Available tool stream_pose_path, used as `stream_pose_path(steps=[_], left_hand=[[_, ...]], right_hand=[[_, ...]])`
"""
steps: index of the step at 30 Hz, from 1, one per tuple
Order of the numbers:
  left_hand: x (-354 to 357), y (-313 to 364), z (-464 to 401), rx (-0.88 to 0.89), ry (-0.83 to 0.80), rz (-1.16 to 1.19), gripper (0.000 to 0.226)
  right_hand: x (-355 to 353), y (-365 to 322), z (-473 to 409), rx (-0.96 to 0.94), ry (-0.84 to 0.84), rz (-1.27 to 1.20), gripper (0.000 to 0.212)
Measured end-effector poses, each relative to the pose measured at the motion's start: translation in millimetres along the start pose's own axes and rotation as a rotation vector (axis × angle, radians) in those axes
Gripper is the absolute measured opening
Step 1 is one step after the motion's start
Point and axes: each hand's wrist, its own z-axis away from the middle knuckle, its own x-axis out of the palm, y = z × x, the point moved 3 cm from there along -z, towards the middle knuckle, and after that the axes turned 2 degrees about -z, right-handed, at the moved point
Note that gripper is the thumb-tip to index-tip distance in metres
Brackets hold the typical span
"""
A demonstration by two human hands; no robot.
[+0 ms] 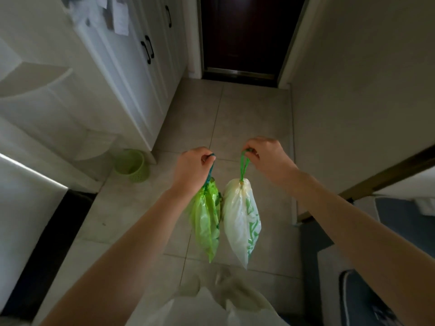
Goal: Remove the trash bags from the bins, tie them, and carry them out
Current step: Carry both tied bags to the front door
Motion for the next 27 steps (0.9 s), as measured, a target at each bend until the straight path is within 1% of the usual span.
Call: stream_pose_path(steps=[11,18,22,27], left_hand=[[50.8,-10.8,-258.5,0.004,0.003,0.009,0.014],[79.6,-13.0,-426.9,0.008,-0.048,0.049,0.014],[93.3,-10.7,-511.7,-0.041,-0.063,0.091,0.014],[120.8,-10.7,-621.6,-0.11,-0.043,0.145,0.013]], right_hand=[[-29.9,119.0,-234.8,0.044,0.018,0.027,0.012],[-51.3,180.0,-386.1,0.076,0.044,0.104,0.013],[-62.8,219.1,-460.7,0.098,0.095,0.109,0.013],[-72.9,277.9,-555.0,0.108,0.064,0.072,0.013]])
